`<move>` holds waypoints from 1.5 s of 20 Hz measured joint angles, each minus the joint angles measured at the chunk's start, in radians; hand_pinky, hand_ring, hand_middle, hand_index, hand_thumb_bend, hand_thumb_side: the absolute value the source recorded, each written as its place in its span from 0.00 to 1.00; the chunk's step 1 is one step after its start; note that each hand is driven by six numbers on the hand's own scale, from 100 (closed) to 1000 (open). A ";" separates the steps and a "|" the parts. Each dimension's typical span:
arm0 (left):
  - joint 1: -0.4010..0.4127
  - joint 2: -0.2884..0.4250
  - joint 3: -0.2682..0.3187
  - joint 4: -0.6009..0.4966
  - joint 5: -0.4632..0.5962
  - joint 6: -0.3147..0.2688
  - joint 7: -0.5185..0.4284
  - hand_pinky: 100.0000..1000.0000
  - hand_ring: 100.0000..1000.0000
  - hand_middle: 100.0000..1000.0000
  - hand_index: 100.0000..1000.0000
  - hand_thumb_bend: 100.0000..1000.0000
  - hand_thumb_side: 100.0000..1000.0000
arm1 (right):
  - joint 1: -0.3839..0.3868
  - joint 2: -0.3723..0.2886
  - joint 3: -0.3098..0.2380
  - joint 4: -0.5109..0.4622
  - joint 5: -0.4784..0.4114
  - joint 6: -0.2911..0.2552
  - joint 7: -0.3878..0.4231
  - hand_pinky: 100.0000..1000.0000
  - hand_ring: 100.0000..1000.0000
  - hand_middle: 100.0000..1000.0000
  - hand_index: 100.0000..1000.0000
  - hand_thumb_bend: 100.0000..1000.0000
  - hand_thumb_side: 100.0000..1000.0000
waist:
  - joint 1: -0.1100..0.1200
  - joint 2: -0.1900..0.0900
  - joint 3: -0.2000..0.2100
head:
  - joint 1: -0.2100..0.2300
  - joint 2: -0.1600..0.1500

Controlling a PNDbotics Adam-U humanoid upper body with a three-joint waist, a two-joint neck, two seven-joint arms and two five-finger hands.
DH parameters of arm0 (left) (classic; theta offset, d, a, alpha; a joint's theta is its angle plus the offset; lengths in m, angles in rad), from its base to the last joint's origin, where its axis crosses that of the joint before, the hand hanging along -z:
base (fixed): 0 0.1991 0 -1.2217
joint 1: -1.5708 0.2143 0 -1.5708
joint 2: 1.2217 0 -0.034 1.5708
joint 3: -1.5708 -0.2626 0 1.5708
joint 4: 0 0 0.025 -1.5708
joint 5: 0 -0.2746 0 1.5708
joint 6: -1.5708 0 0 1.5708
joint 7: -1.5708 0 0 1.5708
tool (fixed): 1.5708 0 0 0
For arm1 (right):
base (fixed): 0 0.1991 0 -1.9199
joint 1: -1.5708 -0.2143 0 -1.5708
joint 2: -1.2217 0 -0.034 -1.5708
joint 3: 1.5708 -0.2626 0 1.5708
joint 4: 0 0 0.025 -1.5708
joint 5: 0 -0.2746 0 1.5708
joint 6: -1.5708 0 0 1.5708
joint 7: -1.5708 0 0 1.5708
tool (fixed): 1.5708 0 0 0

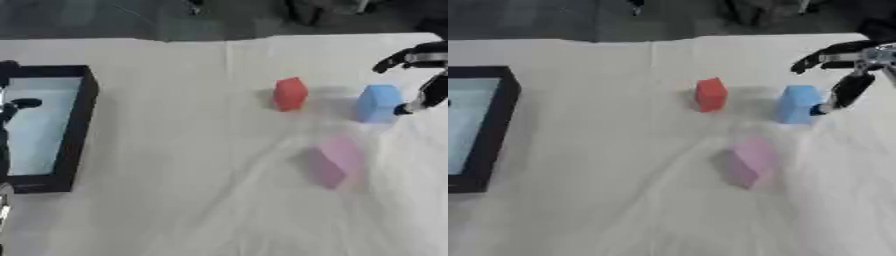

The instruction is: Pick up the objects with one hand, pass them to the other hand, and then place them into the box on the other side of the table.

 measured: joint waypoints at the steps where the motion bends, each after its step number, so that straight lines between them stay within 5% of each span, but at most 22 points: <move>1: -0.001 0.000 0.000 0.000 0.000 0.000 0.000 0.58 1.00 0.76 0.77 0.32 0.70 | -0.002 0.005 0.000 0.009 0.006 0.000 -0.007 0.95 0.99 0.89 0.95 0.55 0.05 | 0.000 0.000 0.002 | -0.002 0.000; 16: -0.035 -0.009 -0.007 -0.004 0.001 -0.001 -0.007 0.58 1.00 0.76 0.77 0.31 0.70 | -0.015 0.068 -0.056 0.173 0.204 0.019 -0.106 0.94 0.96 0.86 0.95 0.54 0.07 | 0.000 0.031 0.040 | -0.023 -0.037; 19: -0.035 -0.009 -0.007 -0.006 0.001 -0.001 -0.007 0.58 1.00 0.76 0.77 0.31 0.70 | -0.021 0.072 -0.063 0.189 0.230 0.016 -0.118 0.88 0.85 0.67 0.82 0.43 0.08 | 0.000 0.032 0.041 | -0.023 -0.037; 22: -0.035 -0.009 -0.007 -0.007 0.002 -0.001 -0.007 0.58 1.00 0.76 0.77 0.31 0.70 | -0.023 0.082 -0.068 0.194 0.205 0.017 -0.138 0.80 0.73 0.50 0.66 0.09 0.00 | 0.000 0.032 0.040 | -0.022 -0.037; 24: -0.035 -0.009 -0.007 -0.007 0.002 -0.001 -0.007 0.58 1.00 0.76 0.77 0.31 0.70 | -0.022 0.087 -0.067 0.191 0.160 0.023 -0.151 0.79 0.71 0.48 0.64 0.00 0.00 | 0.000 0.032 0.035 | -0.020 -0.036; 30: -0.034 -0.009 -0.007 -0.007 0.002 -0.001 -0.008 0.58 1.00 0.76 0.76 0.31 0.70 | -0.021 0.088 -0.055 0.106 0.014 0.050 -0.168 0.79 0.71 0.47 0.63 0.00 0.00 | 0.000 0.032 0.028 | -0.011 -0.035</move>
